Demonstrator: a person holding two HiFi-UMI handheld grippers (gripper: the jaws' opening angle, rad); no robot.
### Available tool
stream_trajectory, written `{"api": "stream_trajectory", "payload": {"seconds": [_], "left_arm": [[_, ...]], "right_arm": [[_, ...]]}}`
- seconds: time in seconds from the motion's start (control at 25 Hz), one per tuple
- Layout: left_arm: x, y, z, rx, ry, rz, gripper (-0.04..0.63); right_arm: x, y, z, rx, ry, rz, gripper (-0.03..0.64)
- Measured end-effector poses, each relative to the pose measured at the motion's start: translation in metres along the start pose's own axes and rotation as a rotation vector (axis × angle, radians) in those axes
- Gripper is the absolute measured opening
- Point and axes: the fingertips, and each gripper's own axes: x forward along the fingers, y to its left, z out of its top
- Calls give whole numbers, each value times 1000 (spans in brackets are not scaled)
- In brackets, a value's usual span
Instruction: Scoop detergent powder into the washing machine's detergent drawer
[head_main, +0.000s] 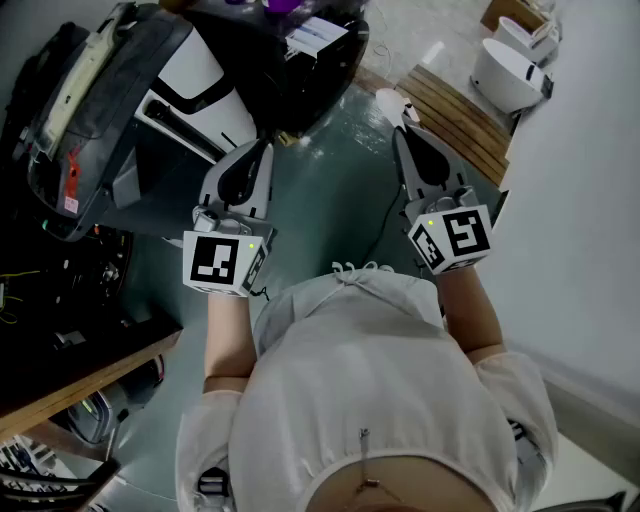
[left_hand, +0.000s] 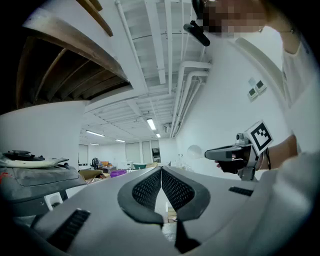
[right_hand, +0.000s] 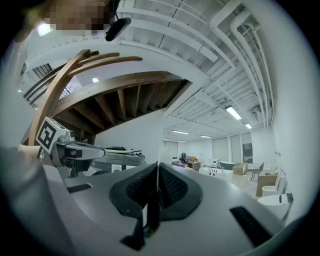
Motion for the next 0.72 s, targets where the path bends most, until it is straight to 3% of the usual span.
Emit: {"api": "stream_trajectory", "payload": {"seconds": [0.44,0.72], "left_arm": [[13,11,-9,-18,4,-28,21],[40,17,-26,-39,31,-13,21]], "right_arm": [[11,-6,-7,22,22,-37,12],[26,-37,-20,25,50,-52,12]]}}
